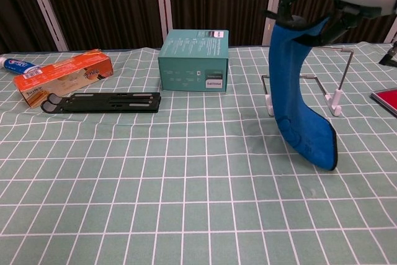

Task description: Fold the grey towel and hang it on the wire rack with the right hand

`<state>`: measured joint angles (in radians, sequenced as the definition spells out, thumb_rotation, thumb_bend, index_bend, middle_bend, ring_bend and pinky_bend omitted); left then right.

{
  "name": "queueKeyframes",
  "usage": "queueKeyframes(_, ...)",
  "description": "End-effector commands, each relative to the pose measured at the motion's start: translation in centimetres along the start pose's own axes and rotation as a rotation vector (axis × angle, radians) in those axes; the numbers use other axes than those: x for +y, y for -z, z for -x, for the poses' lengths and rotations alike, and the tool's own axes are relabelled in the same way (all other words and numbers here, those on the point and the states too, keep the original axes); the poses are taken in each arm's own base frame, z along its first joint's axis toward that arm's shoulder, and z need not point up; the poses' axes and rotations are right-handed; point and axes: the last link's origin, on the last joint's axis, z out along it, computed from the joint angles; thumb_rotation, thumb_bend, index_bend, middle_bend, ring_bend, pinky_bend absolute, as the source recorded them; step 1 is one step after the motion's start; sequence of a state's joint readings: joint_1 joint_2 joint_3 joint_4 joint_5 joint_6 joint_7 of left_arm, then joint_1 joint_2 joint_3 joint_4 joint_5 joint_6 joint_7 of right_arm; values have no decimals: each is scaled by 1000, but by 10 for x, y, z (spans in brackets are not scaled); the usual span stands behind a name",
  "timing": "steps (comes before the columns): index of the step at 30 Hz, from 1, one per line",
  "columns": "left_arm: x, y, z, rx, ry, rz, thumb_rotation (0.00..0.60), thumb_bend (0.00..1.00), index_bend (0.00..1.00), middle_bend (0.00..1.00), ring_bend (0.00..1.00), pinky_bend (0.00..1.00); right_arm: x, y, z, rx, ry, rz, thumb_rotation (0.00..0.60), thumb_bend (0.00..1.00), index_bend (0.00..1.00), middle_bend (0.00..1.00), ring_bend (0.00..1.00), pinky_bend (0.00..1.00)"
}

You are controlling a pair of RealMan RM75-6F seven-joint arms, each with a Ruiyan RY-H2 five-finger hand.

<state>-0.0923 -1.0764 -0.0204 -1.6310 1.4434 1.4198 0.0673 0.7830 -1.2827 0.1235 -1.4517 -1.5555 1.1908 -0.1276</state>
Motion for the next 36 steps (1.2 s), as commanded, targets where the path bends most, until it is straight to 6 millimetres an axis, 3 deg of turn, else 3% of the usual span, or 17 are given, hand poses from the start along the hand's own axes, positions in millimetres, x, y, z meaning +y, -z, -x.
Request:
queueKeyframes(1,0,3,-6,19,14,4,600,0,0,0,0,0,17,5,-35,101,-25,131,600,399,765,49,0,6)
queueKeyframes(13,-1,12,-18,54,43,25,600,0,0,0,0,0,21,15,-74,128,-44,324,600,404,804,49,0,29)
queueKeyframes(26,-1,14,-22,80,28,29,600,0,0,0,0,0,15,18,-68,47,7,364,600,410,808,49,0,39)
queueKeyframes(36,-2,12,-19,71,22,17,600,0,0,0,0,0,15,-3,-46,-27,49,466,600,414,773,49,0,49)
